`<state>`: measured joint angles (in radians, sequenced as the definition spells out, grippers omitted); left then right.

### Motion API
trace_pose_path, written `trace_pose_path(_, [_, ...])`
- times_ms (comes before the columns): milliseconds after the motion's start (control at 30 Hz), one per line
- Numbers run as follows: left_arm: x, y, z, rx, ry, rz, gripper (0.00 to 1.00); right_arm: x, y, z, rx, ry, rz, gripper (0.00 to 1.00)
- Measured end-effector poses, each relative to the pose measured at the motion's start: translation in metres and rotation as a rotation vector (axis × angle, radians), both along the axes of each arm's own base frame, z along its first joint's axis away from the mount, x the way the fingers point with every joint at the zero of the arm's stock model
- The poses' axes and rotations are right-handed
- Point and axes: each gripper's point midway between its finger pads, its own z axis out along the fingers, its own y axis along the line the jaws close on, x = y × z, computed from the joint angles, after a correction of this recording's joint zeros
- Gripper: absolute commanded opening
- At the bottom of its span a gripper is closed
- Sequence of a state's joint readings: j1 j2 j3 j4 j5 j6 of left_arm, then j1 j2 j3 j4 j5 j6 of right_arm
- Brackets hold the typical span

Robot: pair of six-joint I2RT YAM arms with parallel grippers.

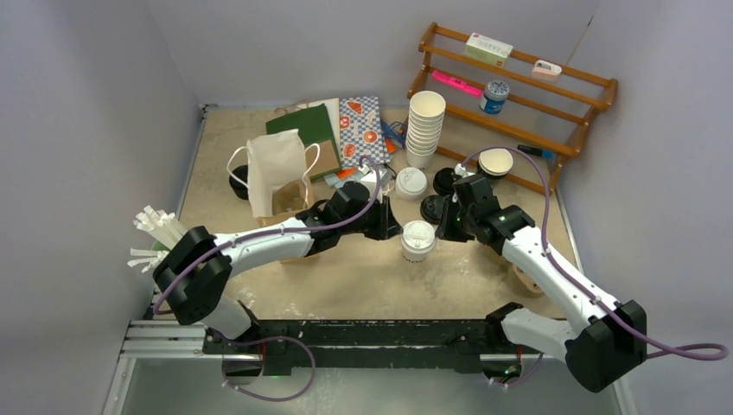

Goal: Pack the takeout coffee

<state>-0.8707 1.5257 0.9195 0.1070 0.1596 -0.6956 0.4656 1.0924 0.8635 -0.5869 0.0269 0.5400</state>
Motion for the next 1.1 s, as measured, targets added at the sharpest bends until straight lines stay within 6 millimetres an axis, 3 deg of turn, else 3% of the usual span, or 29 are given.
trace_pose_path(833, [0.0011, -0.005, -0.0056, -0.011, 0.01, -0.017, 0.09, -0.0001, 0.0026, -0.0014, 0.013, 0.0, 0.008, 0.17])
trace_pose_path(1100, [0.0011, -0.0046, -0.005, -0.012, 0.007, -0.019, 0.23, 0.0, 0.0028, -0.0016, 0.015, -0.003, 0.008, 0.17])
